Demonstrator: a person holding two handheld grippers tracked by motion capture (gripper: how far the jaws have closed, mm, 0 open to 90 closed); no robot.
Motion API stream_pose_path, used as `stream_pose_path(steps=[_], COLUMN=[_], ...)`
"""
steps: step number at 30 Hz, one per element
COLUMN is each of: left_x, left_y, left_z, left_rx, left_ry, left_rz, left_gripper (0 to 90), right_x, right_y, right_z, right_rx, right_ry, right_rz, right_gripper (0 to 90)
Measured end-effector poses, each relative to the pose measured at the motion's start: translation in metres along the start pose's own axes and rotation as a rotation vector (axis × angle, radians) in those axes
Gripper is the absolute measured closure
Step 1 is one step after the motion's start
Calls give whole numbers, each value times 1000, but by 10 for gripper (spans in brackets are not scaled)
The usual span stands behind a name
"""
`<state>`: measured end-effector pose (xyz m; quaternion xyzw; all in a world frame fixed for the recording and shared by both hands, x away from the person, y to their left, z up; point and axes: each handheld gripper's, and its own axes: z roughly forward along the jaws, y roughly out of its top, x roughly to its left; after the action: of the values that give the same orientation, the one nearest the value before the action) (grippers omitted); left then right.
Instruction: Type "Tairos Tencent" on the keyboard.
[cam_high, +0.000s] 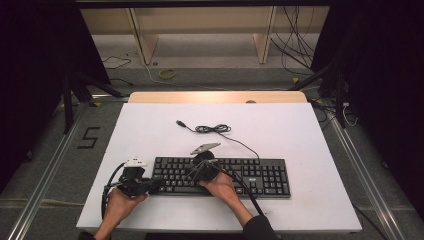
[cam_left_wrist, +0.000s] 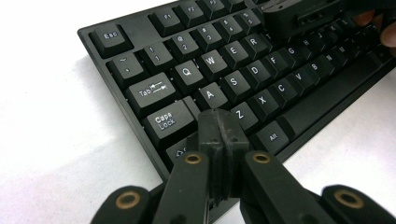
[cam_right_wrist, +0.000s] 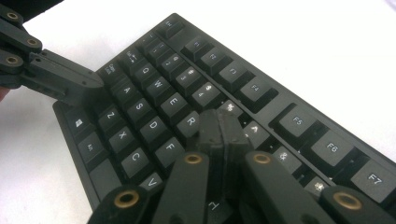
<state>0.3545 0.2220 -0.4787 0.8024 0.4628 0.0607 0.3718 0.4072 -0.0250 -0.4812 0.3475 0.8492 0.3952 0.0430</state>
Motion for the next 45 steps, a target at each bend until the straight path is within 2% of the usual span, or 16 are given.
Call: stream_pose_path(steps=[2,5,12,15,17,20,22,28,32,37,45], left_x=[-1,-2,-5,-5,-5,-6,-6,-6,-6,-6,-5], left_y=[1,2,5,6,7,9,10,12,14,15,15], left_z=[-1,-4,-7,-6,-5,-6,-5,-2,0,2,4], left_rx=[-12,-43,-98,-112,-117,-132,-138,-138,-143,-138,-119], left_ry=[0,-11,-35,-47,-54,-70,-66,-72,-71,-80,-78], left_rz=[1,5,16,15,5,9,-1,-17,-22,-18,2], left_gripper=[891,885,815,754,673,638,561,447,408,451,601], right_x=[0,-1,-3,-5,-8,-9,-9,-10,-12,-15,-20], right_y=[0,0,1,-1,-2,-3,-4,-6,-8,-11,-16], right_z=[-1,-8,-23,-28,-32,-35,-38,-47,-53,-60,-65], right_rx=[-1,-32,-89,-106,-121,-129,-135,-160,-168,-177,-171], right_ry=[7,10,35,46,55,62,62,58,51,39,22], right_rz=[6,10,18,20,23,28,29,25,27,31,35], right_gripper=[900,893,808,746,685,640,584,463,403,377,357])
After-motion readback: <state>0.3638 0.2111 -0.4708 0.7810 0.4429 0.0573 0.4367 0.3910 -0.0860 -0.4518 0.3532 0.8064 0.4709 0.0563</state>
